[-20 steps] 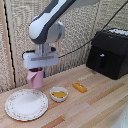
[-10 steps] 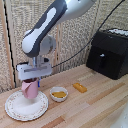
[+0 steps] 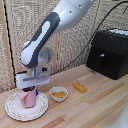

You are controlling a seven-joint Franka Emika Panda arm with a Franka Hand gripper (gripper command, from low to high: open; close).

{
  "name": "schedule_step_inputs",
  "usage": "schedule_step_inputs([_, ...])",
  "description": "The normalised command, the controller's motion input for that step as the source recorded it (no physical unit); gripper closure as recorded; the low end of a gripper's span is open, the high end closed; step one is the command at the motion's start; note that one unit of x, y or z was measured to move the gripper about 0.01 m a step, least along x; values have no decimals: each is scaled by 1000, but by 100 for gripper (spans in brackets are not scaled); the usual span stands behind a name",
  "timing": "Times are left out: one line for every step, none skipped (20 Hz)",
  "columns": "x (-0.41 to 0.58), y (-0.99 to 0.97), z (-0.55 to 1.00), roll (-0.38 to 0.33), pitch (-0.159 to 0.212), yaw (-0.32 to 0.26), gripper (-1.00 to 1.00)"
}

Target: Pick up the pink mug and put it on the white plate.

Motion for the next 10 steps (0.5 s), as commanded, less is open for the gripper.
schedule_step_inputs([177, 211, -23, -103, -71, 75, 100])
schedule_step_inputs([160, 189, 0, -73, -54, 70, 100])
schedule_step_inputs([103, 117, 123, -24, -46, 42, 100])
schedule_step_inputs([100, 46, 220, 0, -9, 33, -100])
schedule_step_inputs([97, 0, 371, 5, 0, 47, -100])
schedule_step_inputs([126, 0, 454, 19, 16, 78, -100])
schedule_step_inputs([97, 0, 514, 38, 35, 88, -100])
schedule_step_inputs([80, -11, 580, 47, 58, 69, -100])
schedule_step_inputs([91, 0, 703, 0, 59, 32, -100])
schedule_step_inputs([37, -74, 731, 0, 97, 36, -100])
